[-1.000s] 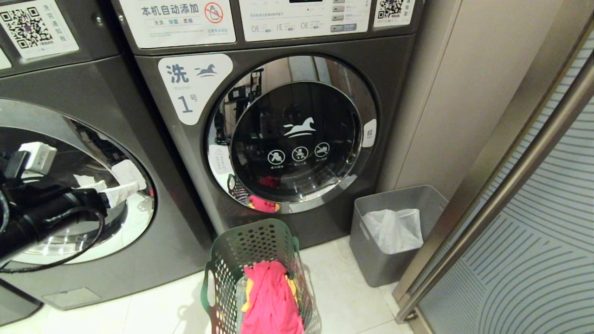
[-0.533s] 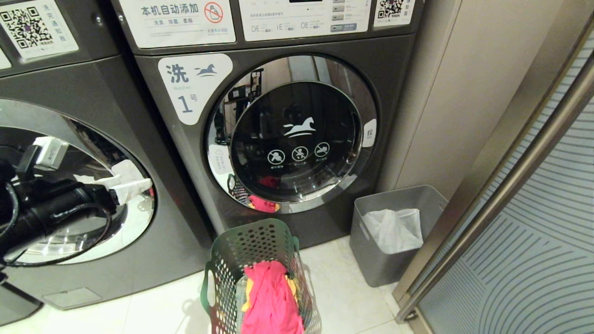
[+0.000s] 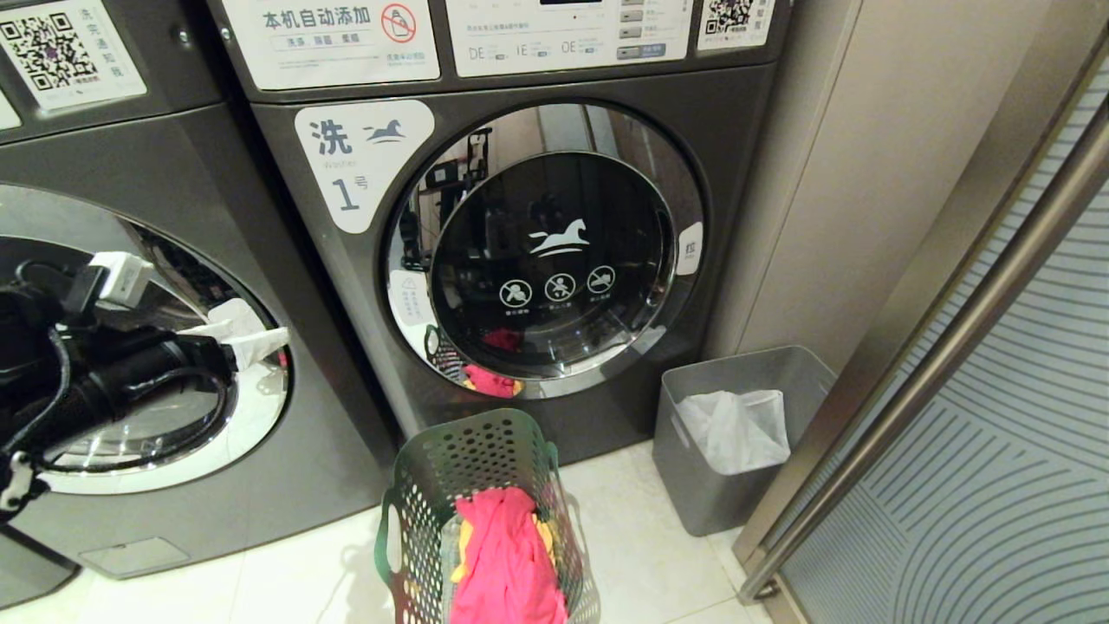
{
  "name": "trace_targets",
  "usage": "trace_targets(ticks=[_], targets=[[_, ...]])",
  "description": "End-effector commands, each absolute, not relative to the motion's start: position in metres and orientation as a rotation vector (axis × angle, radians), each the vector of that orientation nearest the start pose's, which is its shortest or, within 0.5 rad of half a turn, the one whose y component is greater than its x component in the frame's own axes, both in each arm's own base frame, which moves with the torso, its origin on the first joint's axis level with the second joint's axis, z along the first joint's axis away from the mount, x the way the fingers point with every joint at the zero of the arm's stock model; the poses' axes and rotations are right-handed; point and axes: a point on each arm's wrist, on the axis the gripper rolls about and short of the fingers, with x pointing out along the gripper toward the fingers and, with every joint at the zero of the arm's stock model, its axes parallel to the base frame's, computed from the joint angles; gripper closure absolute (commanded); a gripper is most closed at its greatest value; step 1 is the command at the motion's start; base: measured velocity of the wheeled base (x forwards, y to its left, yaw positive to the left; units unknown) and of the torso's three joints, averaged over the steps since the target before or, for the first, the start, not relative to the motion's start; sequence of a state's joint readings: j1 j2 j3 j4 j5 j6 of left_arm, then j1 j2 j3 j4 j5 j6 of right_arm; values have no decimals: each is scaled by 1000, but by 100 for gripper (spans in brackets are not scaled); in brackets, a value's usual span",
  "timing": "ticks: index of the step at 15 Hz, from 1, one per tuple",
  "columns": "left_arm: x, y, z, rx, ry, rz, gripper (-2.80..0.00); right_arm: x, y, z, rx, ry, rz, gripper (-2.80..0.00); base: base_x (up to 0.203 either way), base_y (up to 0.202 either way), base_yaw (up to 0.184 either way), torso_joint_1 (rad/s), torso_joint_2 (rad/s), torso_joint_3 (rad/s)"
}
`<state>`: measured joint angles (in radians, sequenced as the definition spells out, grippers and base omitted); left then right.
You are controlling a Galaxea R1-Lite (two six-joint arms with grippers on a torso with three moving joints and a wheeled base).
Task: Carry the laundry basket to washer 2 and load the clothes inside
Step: Open the lid of the washing machine
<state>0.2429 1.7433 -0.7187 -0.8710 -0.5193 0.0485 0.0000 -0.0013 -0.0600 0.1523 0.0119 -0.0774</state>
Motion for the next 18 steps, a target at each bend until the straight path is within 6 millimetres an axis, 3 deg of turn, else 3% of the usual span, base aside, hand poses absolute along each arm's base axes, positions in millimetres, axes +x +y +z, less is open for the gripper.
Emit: trace_targets(ticks=[1, 4, 7, 9, 13, 18], targets=[[303, 76, 158, -24, 172, -216, -280, -28, 0, 76, -78, 92, 16, 0, 0, 0, 0, 0, 0, 0], [300, 99, 151, -45, 187, -182, -280, -28, 0, 76, -78, 92, 14, 0, 0, 0, 0, 0, 0, 0], [287, 144, 136, -45, 205, -180, -280, -28, 0, 76, -78, 92, 16, 0, 0, 0, 0, 0, 0, 0], [285, 162, 125, -58, 217, -185, -280, -28, 0, 76, -78, 92, 16, 0, 0, 0, 0, 0, 0, 0], [297, 171, 121, -43, 184, -226, -280, -28, 0, 76, -78, 92, 16, 0, 0, 0, 0, 0, 0, 0], [295, 176, 118, -47, 189, -211, -280, -28, 0, 76, -78, 92, 16, 0, 0, 0, 0, 0, 0, 0]])
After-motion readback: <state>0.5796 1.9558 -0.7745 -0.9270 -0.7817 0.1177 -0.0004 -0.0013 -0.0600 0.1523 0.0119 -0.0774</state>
